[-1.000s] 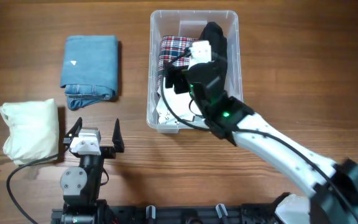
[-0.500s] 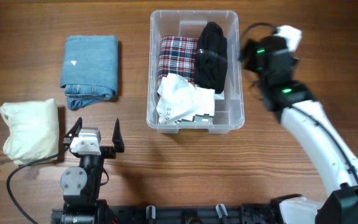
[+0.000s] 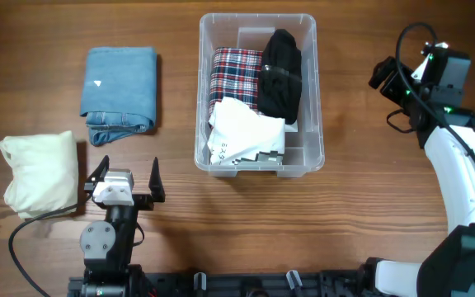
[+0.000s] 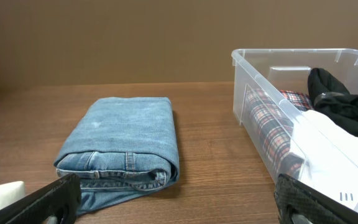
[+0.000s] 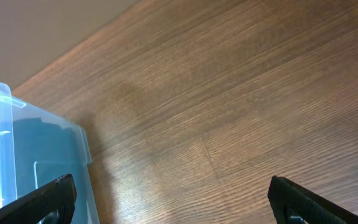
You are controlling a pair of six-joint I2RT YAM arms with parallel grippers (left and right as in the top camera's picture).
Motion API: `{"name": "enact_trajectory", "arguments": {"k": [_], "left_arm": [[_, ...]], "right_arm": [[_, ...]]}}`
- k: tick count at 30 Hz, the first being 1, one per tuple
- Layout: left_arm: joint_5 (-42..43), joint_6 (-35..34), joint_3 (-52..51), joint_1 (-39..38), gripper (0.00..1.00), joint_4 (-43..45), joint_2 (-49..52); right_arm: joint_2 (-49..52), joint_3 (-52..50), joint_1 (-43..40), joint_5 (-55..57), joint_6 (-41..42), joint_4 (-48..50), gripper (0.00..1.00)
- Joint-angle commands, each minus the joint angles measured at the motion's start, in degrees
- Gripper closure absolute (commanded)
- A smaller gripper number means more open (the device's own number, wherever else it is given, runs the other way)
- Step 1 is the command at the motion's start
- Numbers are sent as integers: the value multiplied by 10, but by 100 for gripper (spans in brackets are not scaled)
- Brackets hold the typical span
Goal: Pack container
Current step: 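Open the right gripper and raise it back to the right side, then reach the left gripper to the folded blue denim item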
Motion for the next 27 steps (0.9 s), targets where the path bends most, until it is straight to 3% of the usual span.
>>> {"name": "enact_trajectory", "arguments": {"k": [1, 7, 13, 17, 19, 21, 24, 27], "left_arm": [[-1, 6, -2, 5, 0, 0, 1], [76, 4, 0, 5, 0, 98, 1], [76, 4, 99, 8, 1, 40, 67], [103, 17, 294, 50, 1, -102, 244], [206, 68, 441, 73, 0, -200, 389], [278, 58, 510, 75, 0, -221, 475], [280, 40, 551, 75, 0, -160, 575], [201, -30, 602, 74, 0, -176, 647]], "right_arm": [[7, 14, -2, -13, -10, -3, 0], [7, 14, -2, -14, -10, -15, 0], [7, 14, -2, -14, -10, -16, 0], [7, 14, -2, -14, -10, -15, 0], [7, 14, -2, -14, -10, -15, 0], [7, 14, -2, -14, -10, -15, 0], [7, 14, -2, -14, -10, -15, 0], [7, 14, -2, -14, -10, -16, 0]]}}
